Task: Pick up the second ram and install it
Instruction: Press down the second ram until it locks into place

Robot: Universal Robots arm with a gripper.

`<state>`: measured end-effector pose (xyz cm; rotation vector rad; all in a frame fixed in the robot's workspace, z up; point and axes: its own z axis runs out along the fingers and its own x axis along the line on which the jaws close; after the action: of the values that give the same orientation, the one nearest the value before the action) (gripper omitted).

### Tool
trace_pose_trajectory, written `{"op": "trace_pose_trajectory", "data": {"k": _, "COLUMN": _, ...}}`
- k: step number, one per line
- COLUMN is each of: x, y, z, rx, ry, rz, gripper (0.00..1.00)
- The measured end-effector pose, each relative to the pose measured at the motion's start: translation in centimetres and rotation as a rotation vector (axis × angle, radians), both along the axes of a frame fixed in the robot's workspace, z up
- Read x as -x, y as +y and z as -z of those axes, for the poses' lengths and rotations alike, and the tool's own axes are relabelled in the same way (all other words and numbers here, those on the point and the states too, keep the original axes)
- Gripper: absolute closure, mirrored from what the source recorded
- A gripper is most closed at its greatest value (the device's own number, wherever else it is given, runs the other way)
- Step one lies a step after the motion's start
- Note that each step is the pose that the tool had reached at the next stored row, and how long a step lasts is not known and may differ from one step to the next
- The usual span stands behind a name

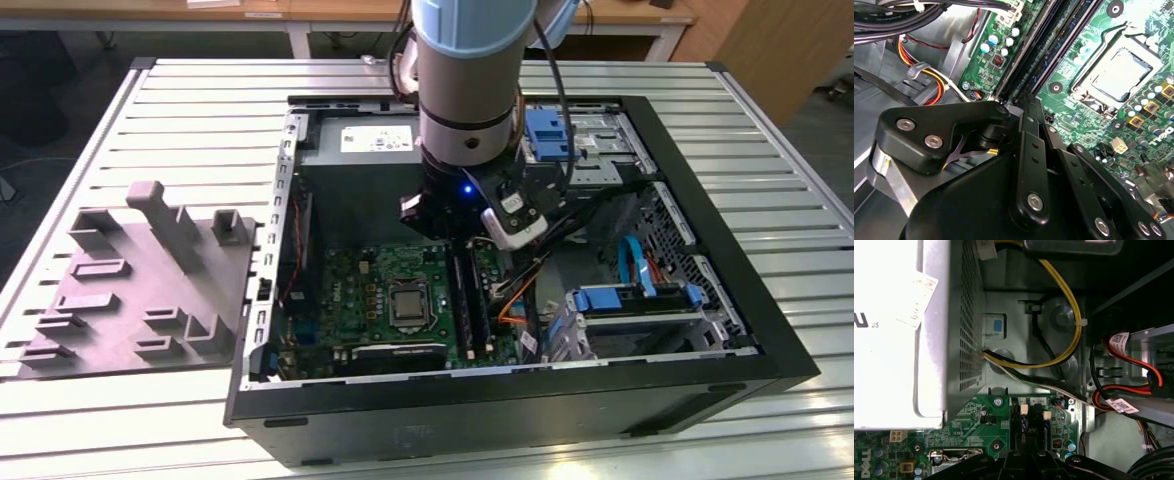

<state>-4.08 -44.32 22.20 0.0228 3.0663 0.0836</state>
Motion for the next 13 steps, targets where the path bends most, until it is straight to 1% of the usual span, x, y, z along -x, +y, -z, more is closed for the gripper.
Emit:
{"op": "trace_pose_trajectory", "data": {"k": 4, "x": -0.01, "y": 0.17, "z": 0.1, "rx": -0.0002, "ry": 0.0, "rz": 0.0, "gripper": 0.9}}
{"op": "trace_pose_trajectory", "data": {"k": 8, "x": 0.0, "y": 0.18, "z": 0.49, "rx": 0.0006, "ry": 0.0004, "rz": 0.0, "gripper": 0.9}}
{"op": "trace_pose_trajectory", "data": {"k": 13, "x": -0.01, "y": 0.19, "z": 0.53, "rx": -0.0001, "ry": 0.0, "rz": 0.0, "gripper": 0.9}}
